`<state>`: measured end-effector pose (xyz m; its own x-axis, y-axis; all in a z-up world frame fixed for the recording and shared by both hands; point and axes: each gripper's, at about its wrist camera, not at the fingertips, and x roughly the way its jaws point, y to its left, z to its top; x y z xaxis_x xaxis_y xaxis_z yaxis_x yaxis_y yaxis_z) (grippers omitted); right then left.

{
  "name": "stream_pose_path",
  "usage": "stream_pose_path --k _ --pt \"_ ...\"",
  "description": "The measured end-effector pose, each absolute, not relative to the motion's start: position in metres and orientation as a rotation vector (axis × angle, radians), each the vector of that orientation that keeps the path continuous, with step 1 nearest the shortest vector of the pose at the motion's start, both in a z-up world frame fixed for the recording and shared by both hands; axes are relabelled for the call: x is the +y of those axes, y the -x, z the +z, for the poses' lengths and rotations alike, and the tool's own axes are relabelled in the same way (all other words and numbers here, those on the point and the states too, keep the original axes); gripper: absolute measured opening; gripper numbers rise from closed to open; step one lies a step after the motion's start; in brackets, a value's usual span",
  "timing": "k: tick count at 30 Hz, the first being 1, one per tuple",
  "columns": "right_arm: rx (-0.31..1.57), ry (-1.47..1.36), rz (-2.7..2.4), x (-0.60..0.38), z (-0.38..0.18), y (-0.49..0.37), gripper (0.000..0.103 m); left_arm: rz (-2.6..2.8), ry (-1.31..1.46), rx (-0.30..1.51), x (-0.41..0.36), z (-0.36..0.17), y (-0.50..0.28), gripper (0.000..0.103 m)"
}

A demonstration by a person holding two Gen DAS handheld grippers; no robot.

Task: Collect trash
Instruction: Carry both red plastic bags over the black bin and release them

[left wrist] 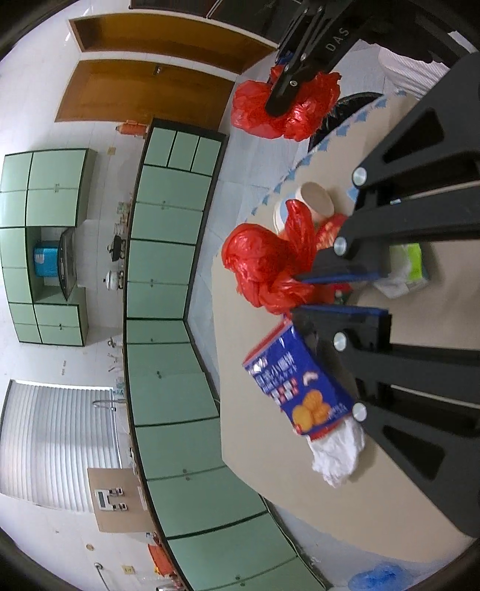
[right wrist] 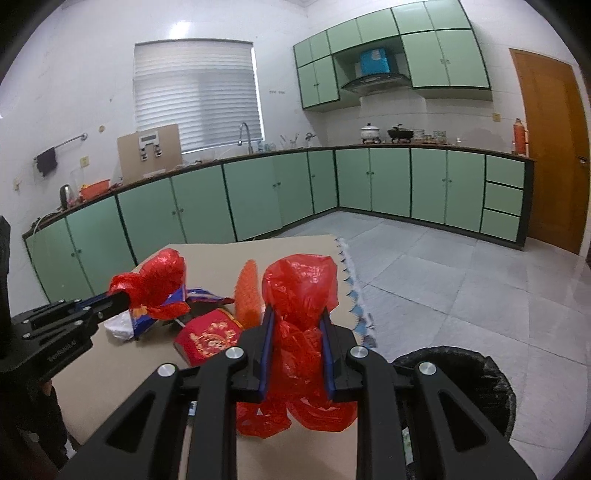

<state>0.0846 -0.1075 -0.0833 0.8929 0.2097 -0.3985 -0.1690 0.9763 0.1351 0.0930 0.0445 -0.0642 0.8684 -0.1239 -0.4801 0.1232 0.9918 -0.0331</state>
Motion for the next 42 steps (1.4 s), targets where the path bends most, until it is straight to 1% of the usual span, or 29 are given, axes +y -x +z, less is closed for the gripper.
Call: stream_pose_path --k 9,18,24,33,39,41,42 --pt "0.4 -0.122 0.077 -0.154 -0.075 -0.083 0.021 -0.242 -0.024 0.483 -0.002 -0.061 -0.111 0.008" --pt "0.412 -0.142 -0.066 -0.222 -0.078 -0.086 0.021 -0.408 -0.042 0.495 -0.081 -0.068 -0.141 0.008" --pt "0.441 -0.148 -0.147 -0.267 -0.091 -0.094 0.021 -0.479 -0.055 0.51 -0.132 -0.081 -0.162 0.008" --pt "0.491 -0.203 -0.219 -0.316 -0.119 -0.113 0.021 -0.533 -0.062 0.528 -0.186 -0.101 -0.188 0.008" --pt "0.546 -0.231 -0.248 -0.34 -0.143 -0.128 0.025 -0.559 -0.087 0.57 -0.209 -0.119 -0.204 0.01" --pt "0.557 -0.236 -0.263 -0.346 -0.149 -0.131 0.026 -0.573 -0.088 0.587 -0.214 -0.123 -0.208 0.014" --pt "0.561 -0.239 -0.267 -0.349 -0.15 -0.132 0.03 -0.579 -0.085 0.596 -0.219 -0.126 -0.213 0.015"
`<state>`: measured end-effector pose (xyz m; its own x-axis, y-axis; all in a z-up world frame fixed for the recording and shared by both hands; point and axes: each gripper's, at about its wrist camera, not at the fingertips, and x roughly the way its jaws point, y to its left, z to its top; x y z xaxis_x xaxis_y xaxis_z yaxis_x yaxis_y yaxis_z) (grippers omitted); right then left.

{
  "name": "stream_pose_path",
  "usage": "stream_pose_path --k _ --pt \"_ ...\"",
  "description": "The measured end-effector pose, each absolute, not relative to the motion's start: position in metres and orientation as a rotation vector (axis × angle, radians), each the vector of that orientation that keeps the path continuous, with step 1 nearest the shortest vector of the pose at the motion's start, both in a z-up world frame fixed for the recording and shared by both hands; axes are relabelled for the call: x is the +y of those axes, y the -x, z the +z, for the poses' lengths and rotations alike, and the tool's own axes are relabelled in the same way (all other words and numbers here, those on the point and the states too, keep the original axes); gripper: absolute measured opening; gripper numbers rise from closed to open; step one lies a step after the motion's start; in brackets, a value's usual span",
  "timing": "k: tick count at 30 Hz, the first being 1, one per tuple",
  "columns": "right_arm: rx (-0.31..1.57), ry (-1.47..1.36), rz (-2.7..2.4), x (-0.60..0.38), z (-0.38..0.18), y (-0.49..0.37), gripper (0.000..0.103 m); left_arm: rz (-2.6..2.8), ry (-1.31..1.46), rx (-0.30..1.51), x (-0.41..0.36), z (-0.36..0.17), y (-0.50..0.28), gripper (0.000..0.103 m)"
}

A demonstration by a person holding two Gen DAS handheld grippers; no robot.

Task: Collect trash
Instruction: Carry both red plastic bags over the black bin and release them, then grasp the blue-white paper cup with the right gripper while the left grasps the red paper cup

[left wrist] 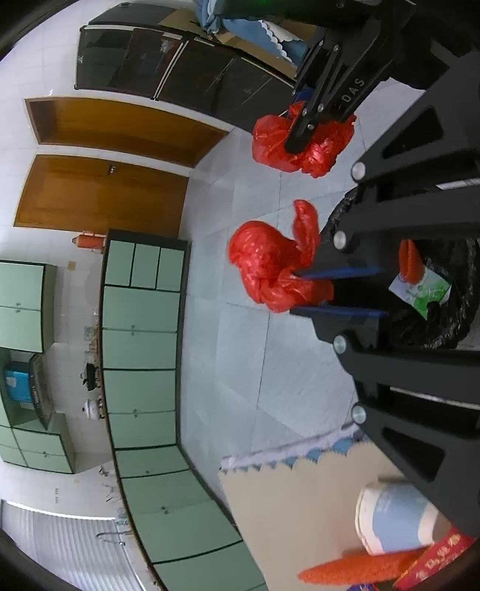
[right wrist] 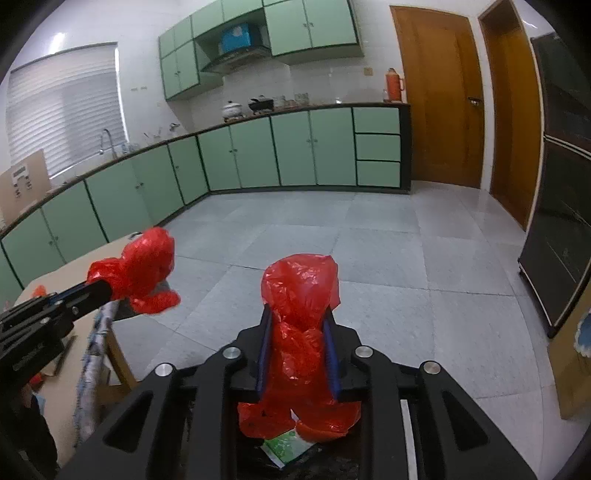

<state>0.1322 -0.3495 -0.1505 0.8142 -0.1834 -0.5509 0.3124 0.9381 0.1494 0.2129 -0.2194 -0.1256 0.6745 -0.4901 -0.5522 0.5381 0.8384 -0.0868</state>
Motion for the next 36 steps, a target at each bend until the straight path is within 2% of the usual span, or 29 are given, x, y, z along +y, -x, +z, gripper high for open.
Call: stream_pose_path --k 1,2,6,9,15,20,36 --pt "0.564 -0.244 -0.272 -0.353 -0.152 -0.133 0.033 -0.582 -0.084 0.602 -0.221 -0.127 -0.215 0.017" --pt "0.565 -0.248 -0.277 -0.356 -0.153 -0.133 0.041 -0.583 -0.085 0.608 -0.224 -0.128 -0.217 0.024" --pt "0.565 -0.257 -0.296 -0.365 -0.156 -0.129 0.059 -0.594 -0.073 0.614 -0.225 -0.129 -0.219 0.035" --pt "0.558 -0.264 -0.308 -0.365 -0.153 -0.125 0.072 -0.592 -0.065 0.605 -0.222 -0.123 -0.22 0.042" --pt "0.494 -0.252 -0.316 -0.349 -0.128 -0.111 0.094 -0.549 -0.041 0.533 -0.19 -0.099 -0.202 0.063" --pt "0.442 -0.224 -0.252 -0.313 -0.105 -0.105 0.097 -0.453 -0.029 0.464 -0.142 -0.077 -0.181 0.071" --pt "0.416 -0.138 0.009 -0.152 -0.094 -0.124 0.097 -0.067 -0.032 0.454 0.049 -0.069 -0.14 0.073"
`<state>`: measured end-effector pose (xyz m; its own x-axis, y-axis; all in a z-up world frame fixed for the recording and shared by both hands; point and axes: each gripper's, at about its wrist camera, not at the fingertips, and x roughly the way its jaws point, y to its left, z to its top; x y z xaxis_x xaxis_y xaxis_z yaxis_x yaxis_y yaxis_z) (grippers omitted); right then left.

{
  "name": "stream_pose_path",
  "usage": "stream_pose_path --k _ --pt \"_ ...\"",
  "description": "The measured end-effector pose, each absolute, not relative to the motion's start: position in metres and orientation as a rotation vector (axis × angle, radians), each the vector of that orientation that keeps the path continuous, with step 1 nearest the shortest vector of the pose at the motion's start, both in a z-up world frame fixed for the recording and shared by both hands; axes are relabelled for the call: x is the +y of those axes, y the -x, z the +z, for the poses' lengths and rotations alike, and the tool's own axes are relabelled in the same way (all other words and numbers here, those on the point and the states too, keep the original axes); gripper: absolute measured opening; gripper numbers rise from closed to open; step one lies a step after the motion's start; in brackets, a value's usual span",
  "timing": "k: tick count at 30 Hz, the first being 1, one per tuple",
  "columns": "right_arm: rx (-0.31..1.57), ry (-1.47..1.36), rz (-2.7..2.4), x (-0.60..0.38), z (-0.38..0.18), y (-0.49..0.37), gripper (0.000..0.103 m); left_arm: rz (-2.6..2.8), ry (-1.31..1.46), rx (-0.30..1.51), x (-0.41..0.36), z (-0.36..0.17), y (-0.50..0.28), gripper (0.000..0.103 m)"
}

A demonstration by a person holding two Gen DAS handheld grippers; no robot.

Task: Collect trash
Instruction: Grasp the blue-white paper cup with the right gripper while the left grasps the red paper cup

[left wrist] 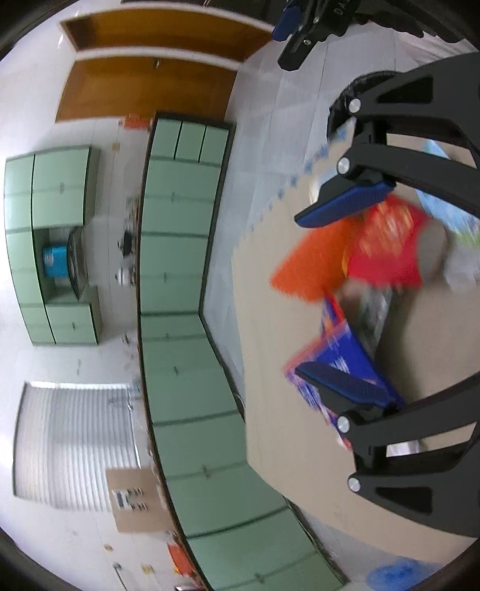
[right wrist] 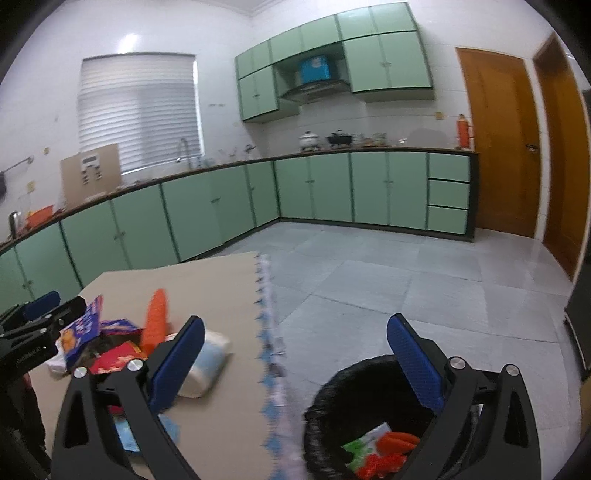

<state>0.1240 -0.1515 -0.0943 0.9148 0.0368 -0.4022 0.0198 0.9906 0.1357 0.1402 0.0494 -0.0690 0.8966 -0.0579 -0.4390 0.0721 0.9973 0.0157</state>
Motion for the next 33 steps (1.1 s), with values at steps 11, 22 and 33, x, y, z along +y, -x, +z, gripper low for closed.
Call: stream_pose_path --k 11,22,33 --pt "0.524 -0.068 0.078 -0.082 -0.131 -0.154 0.097 0.031 -0.007 0.494 0.094 -0.086 -0.133 0.073" --pt "0.646 -0.027 0.088 -0.062 -0.147 -0.182 0.095 0.044 -0.013 0.497 0.096 -0.095 -0.142 0.073" --pt "0.71 -0.036 0.176 -0.059 -0.153 -0.19 0.056 0.032 -0.002 0.508 0.097 -0.1 -0.147 0.073"
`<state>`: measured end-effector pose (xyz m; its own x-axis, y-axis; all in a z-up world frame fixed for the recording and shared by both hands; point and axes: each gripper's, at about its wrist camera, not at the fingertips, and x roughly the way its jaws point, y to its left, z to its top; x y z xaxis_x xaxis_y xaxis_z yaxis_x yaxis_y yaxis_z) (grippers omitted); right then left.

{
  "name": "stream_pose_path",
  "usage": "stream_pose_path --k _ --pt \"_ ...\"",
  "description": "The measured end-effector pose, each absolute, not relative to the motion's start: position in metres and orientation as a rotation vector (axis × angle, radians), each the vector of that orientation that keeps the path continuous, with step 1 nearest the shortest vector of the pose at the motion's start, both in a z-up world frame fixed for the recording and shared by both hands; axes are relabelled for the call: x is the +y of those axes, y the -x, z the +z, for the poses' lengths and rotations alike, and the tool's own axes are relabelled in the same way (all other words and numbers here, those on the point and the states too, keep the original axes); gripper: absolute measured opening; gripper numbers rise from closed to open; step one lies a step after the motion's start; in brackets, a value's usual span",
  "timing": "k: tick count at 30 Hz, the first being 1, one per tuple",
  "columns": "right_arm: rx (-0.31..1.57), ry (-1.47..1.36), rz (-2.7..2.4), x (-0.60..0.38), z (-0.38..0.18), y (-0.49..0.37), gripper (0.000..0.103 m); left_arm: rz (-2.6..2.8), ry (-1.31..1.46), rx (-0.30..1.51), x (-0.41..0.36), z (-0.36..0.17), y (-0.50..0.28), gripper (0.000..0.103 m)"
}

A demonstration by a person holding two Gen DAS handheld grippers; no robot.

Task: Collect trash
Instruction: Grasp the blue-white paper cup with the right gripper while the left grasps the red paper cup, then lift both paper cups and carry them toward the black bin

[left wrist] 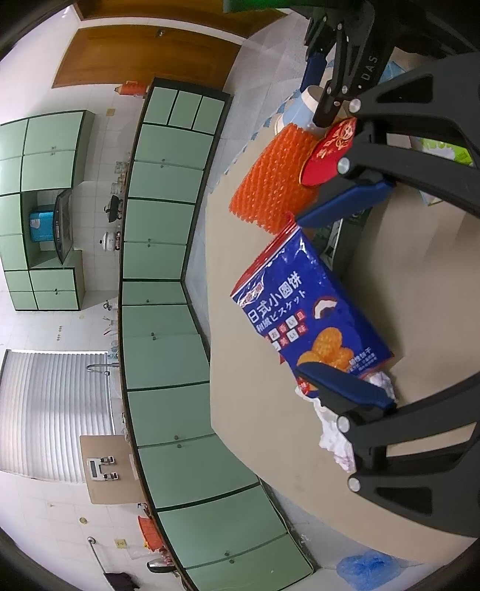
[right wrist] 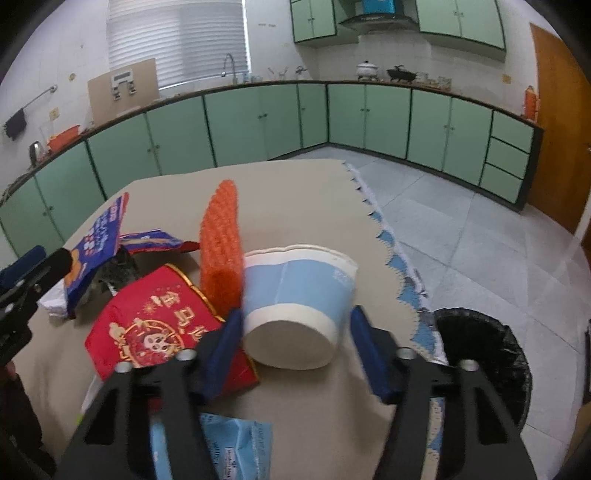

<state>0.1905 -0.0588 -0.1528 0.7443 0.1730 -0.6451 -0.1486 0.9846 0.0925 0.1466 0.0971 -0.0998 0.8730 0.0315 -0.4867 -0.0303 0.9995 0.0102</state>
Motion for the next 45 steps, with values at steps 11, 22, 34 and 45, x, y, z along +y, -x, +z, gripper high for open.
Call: stream_pose_path --k 11,22,34,45 --pt "0.667 -0.048 0.151 -0.072 -0.142 -0.17 0.055 -0.048 0.02 0.519 0.078 -0.097 -0.143 0.077" --pt "0.685 -0.064 0.102 -0.111 -0.149 -0.138 0.055 -0.165 -0.006 0.565 0.032 -0.114 -0.143 0.081" --pt "0.67 -0.099 0.094 -0.126 -0.153 -0.131 0.055 -0.195 -0.018 0.646 0.007 -0.135 -0.154 0.055" --pt "0.648 -0.101 0.096 -0.122 -0.151 -0.126 0.055 -0.187 -0.024 0.589 0.011 -0.127 -0.139 0.03"
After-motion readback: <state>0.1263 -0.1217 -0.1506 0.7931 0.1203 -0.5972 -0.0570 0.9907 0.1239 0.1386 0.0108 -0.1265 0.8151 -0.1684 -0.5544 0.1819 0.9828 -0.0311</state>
